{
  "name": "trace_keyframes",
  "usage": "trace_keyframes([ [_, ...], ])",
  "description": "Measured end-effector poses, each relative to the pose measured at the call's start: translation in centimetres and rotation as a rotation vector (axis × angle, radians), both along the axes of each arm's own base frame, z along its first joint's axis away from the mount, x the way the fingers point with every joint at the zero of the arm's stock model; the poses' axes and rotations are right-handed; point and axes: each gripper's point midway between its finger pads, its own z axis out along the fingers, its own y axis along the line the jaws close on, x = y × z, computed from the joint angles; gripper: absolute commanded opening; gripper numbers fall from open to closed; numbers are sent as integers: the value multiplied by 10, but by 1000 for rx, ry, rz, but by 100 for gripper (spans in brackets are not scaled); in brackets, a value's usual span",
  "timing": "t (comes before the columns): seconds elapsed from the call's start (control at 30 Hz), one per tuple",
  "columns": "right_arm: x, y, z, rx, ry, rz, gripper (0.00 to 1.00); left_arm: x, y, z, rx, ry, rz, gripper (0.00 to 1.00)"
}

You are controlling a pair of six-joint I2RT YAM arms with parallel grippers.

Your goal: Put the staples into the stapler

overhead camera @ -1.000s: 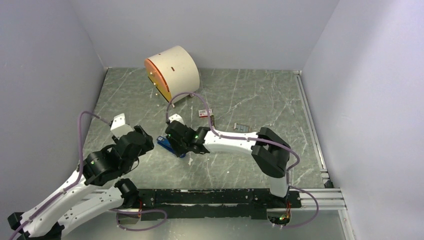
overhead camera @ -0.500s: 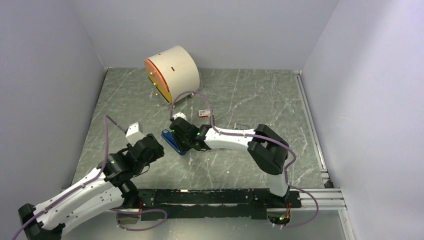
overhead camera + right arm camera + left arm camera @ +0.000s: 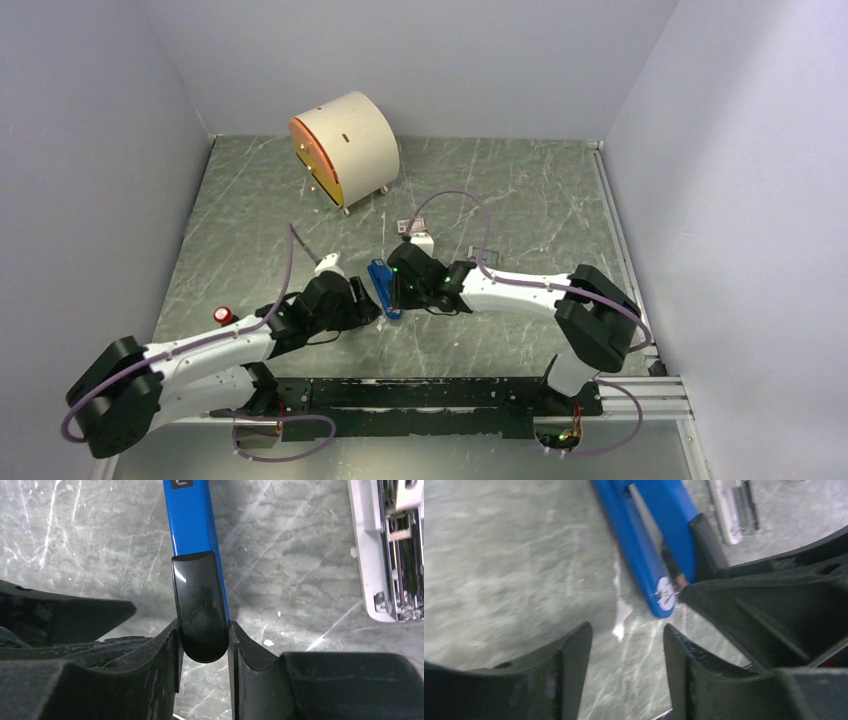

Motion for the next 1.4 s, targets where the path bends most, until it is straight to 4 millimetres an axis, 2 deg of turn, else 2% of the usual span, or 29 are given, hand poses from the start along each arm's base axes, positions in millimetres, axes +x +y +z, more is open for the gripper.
trace_keyframes([
  [0.07, -3, -3, 0, 28, 16, -31, 13, 3, -15, 1, -38, -10, -43, 48],
  [0.17, -5, -6, 2, 63, 37, -58, 13, 7, -28, 3, -79, -35, -78, 45],
  [0.4, -5, -8, 3, 146, 84, -96, 11, 13, -40, 4, -123, -71, -106, 36],
  [0.53, -6, -10, 5, 176, 103, -104, 10, 12, -42, -6, -111, -49, -112, 33],
  [0.67, -6, -10, 4, 192, 115, -100, 9, 15, -45, -6, -120, -57, -114, 31],
  [1.07, -7, -10, 3, 201, 125, -89, 7, 17, -48, -9, -125, -58, -117, 11],
  [1.3, -5, -13, 5, 177, 108, -71, 6, 17, -47, -10, -118, -58, -118, 7],
  [1.4, 0, -12, 12, 165, 84, -63, 6, 16, -40, -20, -75, -44, -107, 7],
])
